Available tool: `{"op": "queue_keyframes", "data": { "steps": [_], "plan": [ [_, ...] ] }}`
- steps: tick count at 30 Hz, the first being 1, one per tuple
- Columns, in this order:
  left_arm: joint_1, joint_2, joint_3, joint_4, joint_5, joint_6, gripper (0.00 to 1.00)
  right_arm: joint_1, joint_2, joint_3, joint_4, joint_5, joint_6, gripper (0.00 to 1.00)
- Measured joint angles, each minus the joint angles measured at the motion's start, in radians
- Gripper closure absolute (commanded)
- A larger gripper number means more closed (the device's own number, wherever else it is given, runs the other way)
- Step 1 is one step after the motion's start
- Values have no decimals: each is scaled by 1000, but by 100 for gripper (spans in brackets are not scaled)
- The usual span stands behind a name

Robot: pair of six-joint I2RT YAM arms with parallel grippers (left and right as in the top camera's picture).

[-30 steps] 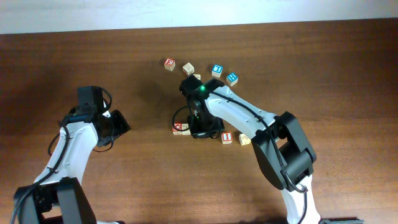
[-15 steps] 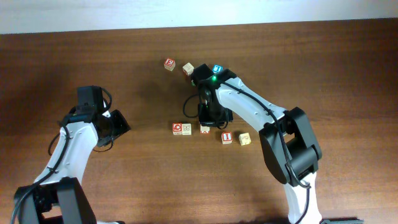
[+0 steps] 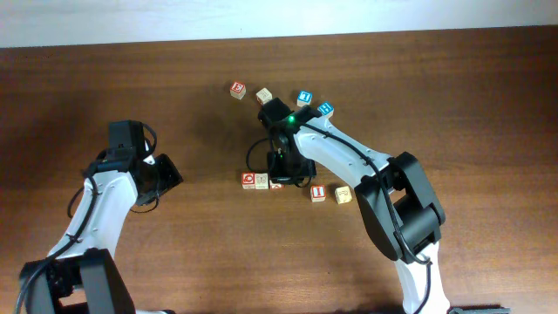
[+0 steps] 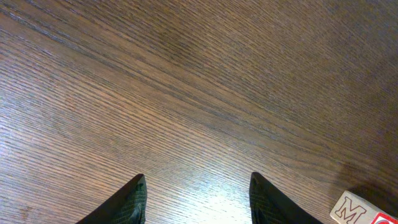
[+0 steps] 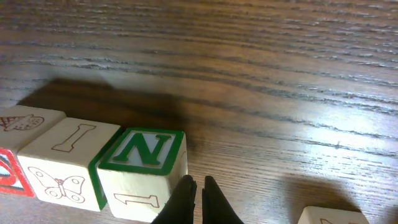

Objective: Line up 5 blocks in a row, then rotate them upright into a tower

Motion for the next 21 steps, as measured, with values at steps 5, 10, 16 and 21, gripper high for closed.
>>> {"op": "queue_keyframes", "data": {
  "steps": [5,10,16,21],
  "plan": [
    [0,0,0,0,0,0,49,1,0,0,18,-22,0,92],
    [0,0,0,0,0,0,49,0,0,0,-12,-24,-1,91],
    [0,0,0,-3,0,0,49,-111,-13,124,-303,-37,-88,71],
    [0,0,0,-3,0,0,50,-164,-29,114,-402,-37,-189,62]
  ]
}}
